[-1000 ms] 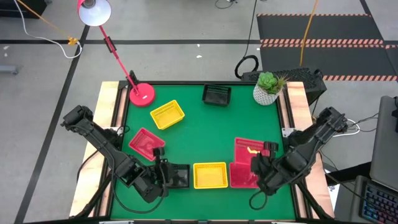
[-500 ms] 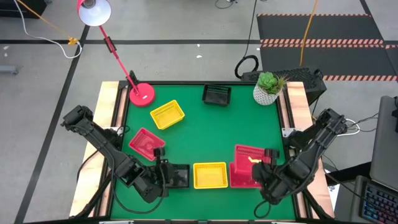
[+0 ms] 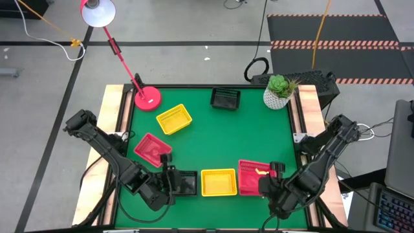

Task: Stack baskets by color
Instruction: Stack the top right red bin on top of the bottom right red bin

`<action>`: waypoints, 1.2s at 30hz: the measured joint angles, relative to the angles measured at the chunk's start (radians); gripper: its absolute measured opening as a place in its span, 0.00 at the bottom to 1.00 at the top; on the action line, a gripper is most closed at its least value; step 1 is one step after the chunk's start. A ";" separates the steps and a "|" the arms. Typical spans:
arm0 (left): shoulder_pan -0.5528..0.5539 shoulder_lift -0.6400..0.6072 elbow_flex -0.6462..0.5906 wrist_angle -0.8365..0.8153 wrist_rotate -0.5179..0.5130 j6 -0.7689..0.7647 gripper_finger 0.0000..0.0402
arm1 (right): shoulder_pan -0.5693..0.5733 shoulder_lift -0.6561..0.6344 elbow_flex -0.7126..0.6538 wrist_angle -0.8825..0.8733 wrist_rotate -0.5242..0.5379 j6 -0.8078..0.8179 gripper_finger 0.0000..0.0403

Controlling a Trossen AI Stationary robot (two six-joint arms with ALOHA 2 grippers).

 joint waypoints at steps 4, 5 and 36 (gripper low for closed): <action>0.010 0.000 0.000 0.000 0.000 0.005 0.28 | 0.000 0.049 0.030 -0.009 -0.040 -0.002 0.01; 0.012 0.000 0.000 0.000 0.000 0.012 0.28 | 0.000 0.063 0.045 -0.012 -0.048 -0.002 0.01; 0.030 0.000 0.000 0.000 0.002 0.017 0.28 | 0.039 0.228 0.179 -0.234 0.005 0.010 0.01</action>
